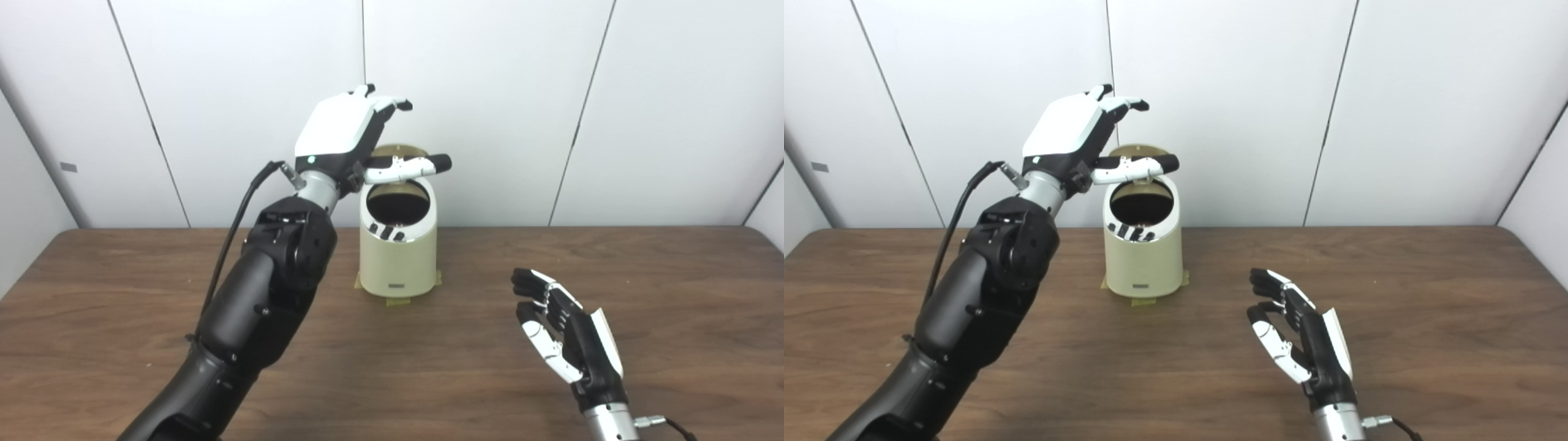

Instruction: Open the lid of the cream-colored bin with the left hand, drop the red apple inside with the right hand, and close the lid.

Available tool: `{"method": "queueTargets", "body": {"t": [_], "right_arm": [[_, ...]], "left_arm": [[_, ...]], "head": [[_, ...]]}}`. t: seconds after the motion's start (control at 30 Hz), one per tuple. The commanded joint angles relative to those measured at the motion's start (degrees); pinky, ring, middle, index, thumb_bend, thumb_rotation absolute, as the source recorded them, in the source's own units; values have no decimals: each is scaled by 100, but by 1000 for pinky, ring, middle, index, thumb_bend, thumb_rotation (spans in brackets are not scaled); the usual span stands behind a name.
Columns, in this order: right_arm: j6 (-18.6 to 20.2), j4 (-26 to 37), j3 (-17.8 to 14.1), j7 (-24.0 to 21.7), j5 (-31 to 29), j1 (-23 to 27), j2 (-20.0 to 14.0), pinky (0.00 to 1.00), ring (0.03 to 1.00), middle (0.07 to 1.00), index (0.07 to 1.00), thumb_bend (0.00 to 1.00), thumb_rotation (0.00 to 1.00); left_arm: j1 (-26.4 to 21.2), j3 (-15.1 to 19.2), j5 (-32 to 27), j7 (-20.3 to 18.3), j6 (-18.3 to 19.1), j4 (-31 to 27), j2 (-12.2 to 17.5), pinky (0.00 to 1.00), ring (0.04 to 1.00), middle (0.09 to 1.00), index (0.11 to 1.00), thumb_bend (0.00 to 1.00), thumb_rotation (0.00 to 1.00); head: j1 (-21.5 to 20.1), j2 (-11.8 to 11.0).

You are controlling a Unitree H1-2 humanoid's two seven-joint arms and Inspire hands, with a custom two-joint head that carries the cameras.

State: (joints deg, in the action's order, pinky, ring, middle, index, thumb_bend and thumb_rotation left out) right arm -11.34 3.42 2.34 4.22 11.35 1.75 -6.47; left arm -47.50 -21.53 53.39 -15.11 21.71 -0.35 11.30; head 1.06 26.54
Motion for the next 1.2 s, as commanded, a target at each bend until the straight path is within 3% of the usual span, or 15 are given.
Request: {"method": "queueTargets", "body": {"t": [0.0, 0.17, 0.53, 0.8, 1.17], "right_arm": [[-110, 116, -48, 5, 35, 176, -24, 693, 778, 788, 773, 177, 660], [6, 89, -135, 12, 4, 206, -18, 687, 770, 783, 770, 172, 629], [-30, 30, -255, -17, -142, 231, -5, 681, 771, 791, 768, 196, 592], [-46, 2, -284, 56, -24, 259, 5, 655, 754, 779, 762, 197, 622], [29, 40, -301, 43, 11, 239, 24, 663, 758, 782, 766, 211, 652]], "left_arm": [[-463, -54, 254, -74, 93, 79, -14, 1000, 1000, 881, 848, 995, 1000], [-591, -131, 402, -259, 319, 465, -142, 1000, 1000, 898, 850, 1000, 1000], [-574, -82, 336, -127, 377, 1027, -199, 1000, 1000, 922, 849, 1000, 1000], [-38, 64, 145, -406, 511, 269, -387, 1000, 1000, 932, 838, 1000, 1000], [579, -194, 366, -548, 404, -484, -379, 1000, 992, 870, 820, 995, 1000]], "head": [[-1, 0], [-34, -33], [-67, -25], [-101, -18], [-103, 17]]}}
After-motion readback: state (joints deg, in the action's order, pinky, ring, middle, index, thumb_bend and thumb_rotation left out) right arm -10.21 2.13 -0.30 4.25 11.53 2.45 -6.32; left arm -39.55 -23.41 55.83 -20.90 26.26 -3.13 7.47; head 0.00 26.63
